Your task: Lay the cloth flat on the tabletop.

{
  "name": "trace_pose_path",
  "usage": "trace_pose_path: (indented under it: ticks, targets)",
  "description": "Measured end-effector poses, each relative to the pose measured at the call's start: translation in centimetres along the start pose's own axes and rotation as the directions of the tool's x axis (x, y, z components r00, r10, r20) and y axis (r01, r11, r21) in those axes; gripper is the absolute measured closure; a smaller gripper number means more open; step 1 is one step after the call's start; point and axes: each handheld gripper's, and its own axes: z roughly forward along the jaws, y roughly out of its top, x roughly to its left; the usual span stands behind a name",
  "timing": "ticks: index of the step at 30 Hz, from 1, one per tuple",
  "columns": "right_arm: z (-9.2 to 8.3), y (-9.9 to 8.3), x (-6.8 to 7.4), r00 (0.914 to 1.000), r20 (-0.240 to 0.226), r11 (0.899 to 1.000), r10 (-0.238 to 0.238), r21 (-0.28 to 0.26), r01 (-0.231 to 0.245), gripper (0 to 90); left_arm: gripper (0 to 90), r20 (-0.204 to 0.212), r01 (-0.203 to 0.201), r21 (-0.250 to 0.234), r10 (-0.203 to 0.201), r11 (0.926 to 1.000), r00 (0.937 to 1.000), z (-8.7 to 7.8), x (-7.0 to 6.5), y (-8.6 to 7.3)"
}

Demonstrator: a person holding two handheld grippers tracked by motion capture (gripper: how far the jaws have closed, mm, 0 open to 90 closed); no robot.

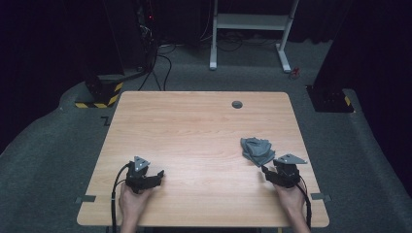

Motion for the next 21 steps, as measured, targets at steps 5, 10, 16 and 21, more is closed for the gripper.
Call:
trace_pose_path:
  ticks: [5, 10, 16, 21]
  targets:
    - [1.0, 0.9, 0.7, 0.9997, -0.01, 1.0, -0.023, 0.011, 0.023, 42.5, 22.3, -0.001, 0.0, 0.0, 0.0, 1.0, 1.0, 0.0, 0.0, 0.0]
    - [1.5, 1.8, 1.0, 0.9994, -0.016, 1.0, -0.03, -0.007, 0.03, 42.7, 22.3, -0.001, 0.0, -0.001, 0.0, 1.0, 1.0, 0.0, 0.0, 0.0]
    - [2.5, 2.6, 1.0, 0.9996, -0.012, 1.0, -0.024, 0.0, 0.024, 41.5, 22.3, -0.001, 0.0, -0.001, 0.0, 1.0, 1.0, 0.0, 0.0, 0.0]
    - [2.9, 3.4, 0.9, 0.9997, -0.022, 1.0, -0.007, -0.005, 0.007, 40.4, 22.4, -0.001, 0.0, -0.001, 0.0, 1.0, 1.0, 0.0, 0.0, 0.0]
